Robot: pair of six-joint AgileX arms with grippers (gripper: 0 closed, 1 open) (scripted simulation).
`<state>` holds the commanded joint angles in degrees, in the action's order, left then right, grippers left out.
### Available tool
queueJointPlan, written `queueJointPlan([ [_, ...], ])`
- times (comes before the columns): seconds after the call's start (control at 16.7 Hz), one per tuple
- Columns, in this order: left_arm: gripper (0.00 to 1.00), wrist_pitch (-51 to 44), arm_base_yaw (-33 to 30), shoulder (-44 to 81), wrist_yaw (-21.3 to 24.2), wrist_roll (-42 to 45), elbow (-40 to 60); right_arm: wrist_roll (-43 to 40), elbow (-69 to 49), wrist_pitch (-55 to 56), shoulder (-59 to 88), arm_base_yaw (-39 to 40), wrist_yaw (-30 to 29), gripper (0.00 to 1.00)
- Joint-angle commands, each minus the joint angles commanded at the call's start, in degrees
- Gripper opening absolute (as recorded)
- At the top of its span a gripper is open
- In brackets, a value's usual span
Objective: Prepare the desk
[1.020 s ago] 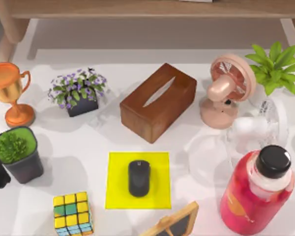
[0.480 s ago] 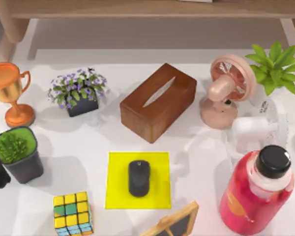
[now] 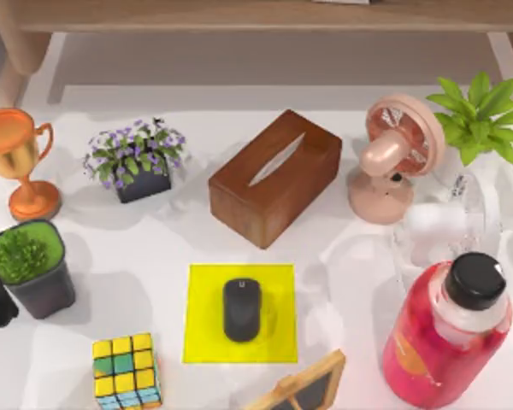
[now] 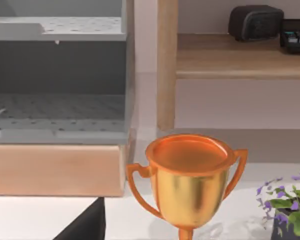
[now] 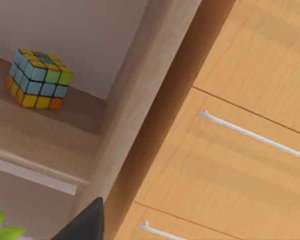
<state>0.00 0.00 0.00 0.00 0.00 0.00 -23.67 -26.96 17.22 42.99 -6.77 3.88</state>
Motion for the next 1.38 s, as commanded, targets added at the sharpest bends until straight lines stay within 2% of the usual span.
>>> queueJointPlan([
  [0.3,1.0,0.0,0.0,0.0,0.0,0.0,0.0,14.6,15.0,-10.4,-24.8,4.1,-2.8,1.0],
  [0.54,1.0,0.0,0.0,0.0,0.0,0.0,0.0,21.4,23.7,-15.5,-38.2,6.1,-3.7,1.0],
  [0.72,1.0,0.0,0.0,0.0,0.0,0.0,0.0,23.5,26.7,-17.1,-42.6,6.7,-3.9,1.0],
  [1.14,1.0,0.0,-0.2,0.6,-0.1,0.0,0.6,23.7,27.0,-17.2,-43.0,6.8,-3.9,1.0],
  [1.38,1.0,-0.3,-2.0,8.9,-1.8,0.1,9.0,23.7,27.0,-17.2,-43.0,6.8,-3.9,1.0],
])
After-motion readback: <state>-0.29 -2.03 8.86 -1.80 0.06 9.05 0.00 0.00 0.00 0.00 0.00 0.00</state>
